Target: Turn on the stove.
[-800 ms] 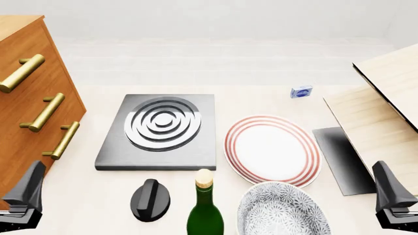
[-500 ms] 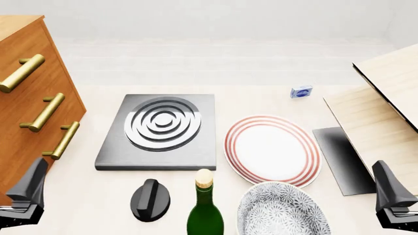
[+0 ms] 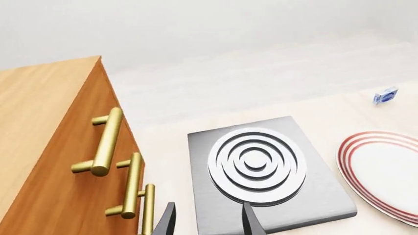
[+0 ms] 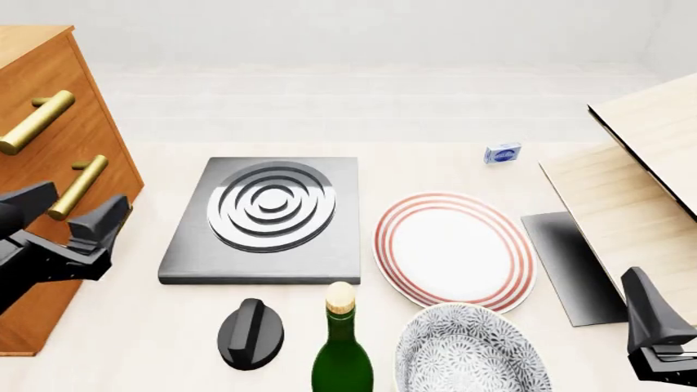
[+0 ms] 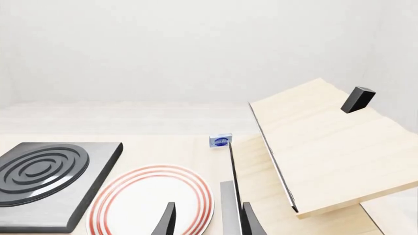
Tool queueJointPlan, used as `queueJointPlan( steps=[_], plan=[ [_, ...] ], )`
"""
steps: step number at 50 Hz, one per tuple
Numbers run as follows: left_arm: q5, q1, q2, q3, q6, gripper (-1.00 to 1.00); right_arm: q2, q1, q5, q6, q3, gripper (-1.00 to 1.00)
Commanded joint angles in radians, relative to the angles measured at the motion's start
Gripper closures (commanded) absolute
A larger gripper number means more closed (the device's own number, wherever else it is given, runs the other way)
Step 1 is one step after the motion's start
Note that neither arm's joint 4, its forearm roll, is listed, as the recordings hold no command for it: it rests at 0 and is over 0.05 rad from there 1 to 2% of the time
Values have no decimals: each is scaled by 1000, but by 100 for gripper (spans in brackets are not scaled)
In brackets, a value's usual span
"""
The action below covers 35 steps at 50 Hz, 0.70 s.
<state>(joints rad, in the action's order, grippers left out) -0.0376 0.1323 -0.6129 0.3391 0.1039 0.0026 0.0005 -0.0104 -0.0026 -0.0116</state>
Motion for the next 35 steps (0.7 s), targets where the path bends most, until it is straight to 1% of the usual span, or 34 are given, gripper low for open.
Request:
queueJointPlan(
  steps=[1,2,3,4,6,8,9,10,11,13,14,15,16,17,21,27,29,30,32,34,35],
  plan=[
    [123,81,-132,182,19,-100,-1,1,-2,-4,-1,-100],
    [134,92,-140,194,26,-100,-1,1,-2,-5,-1,-100],
    [187,135,-195,245,21,-100,-1,2,-3,-8,-2,-100],
    [201,144,-203,258,17,-100,-1,2,-3,-9,-2,-100],
    [210,155,-217,268,36,-100,-1,2,-4,-10,-2,-100],
    [211,158,-224,272,37,-100,-1,2,-4,-11,-2,-100],
    [212,185,-253,277,62,-100,-2,2,-4,-12,-3,-100],
    [211,185,-253,277,62,-100,-2,2,-4,-12,-3,-100],
    [220,214,-304,291,82,-100,-2,3,-5,-14,-3,-100],
    [225,240,-329,307,34,-100,-2,3,-5,-15,-3,-100],
    [221,241,-345,306,51,-100,-2,3,-5,-16,-3,-100],
    [216,252,-351,310,40,-100,-2,3,-5,-16,-4,-100],
    [218,272,-370,316,25,-100,1,0,1,2,0,-100],
    [214,278,-380,313,42,-100,1,0,1,2,0,-100],
    [215,294,-401,319,47,-100,1,0,1,2,0,-100],
    [209,318,-437,322,28,-100,1,0,1,2,0,-100],
    [210,338,-451,321,16,-100,1,0,1,2,0,-100],
    [213,336,-456,320,1,-100,1,0,1,2,0,-100],
    [209,334,-460,316,3,-100,1,0,1,2,0,-100],
    [204,347,-470,310,-15,-100,1,0,1,2,0,-100],
    [198,342,-475,305,-14,-100,1,0,1,2,0,-100]
  ],
)
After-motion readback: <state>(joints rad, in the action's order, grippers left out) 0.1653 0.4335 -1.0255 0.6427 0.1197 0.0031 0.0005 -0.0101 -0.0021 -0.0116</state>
